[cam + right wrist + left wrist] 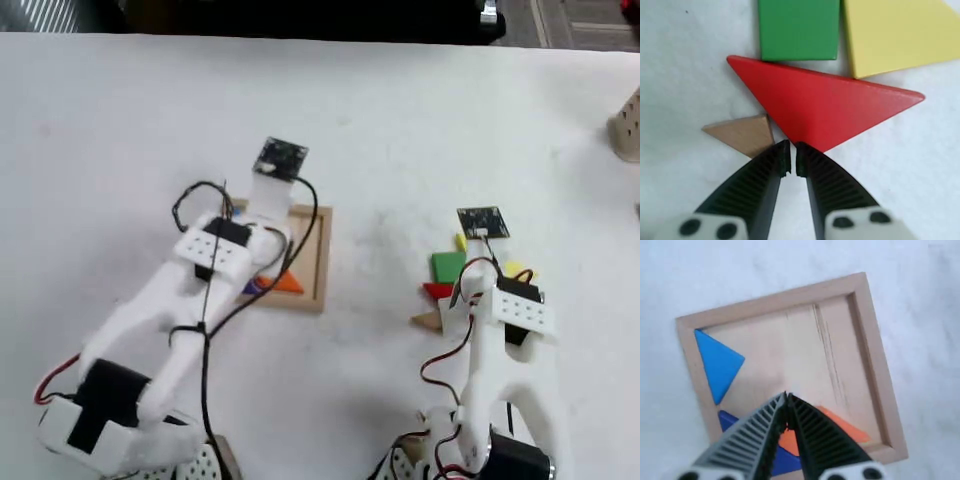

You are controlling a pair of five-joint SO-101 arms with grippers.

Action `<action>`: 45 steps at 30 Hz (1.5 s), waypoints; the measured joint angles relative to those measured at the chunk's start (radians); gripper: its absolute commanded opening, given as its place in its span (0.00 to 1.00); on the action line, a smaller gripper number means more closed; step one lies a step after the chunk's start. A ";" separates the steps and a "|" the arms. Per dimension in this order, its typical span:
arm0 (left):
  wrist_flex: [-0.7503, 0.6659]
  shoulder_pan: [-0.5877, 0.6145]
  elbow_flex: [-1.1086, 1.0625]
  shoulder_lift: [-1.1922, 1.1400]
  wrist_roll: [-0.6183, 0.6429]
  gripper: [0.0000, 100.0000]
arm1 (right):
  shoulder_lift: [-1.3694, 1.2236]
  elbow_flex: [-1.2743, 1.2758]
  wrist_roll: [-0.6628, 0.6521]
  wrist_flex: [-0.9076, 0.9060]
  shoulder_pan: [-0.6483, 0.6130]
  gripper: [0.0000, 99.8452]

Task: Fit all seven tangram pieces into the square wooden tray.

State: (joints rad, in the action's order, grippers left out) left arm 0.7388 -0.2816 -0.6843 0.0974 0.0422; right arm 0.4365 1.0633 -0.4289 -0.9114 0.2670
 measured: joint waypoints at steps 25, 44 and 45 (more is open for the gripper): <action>0.147 -0.072 0.003 -0.074 -0.009 0.02 | 0.000 0.000 0.000 0.000 0.008 0.04; 0.229 -0.144 0.003 -0.048 -0.009 0.02 | -0.002 0.000 0.000 0.000 0.008 0.04; 0.230 -0.129 0.002 -0.029 -0.009 0.02 | -0.002 0.000 0.000 0.000 0.008 0.04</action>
State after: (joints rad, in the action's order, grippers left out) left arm 0.9689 -0.4104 -0.6828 0.0683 0.0330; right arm 0.4350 1.0633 -0.4289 -0.9114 0.2746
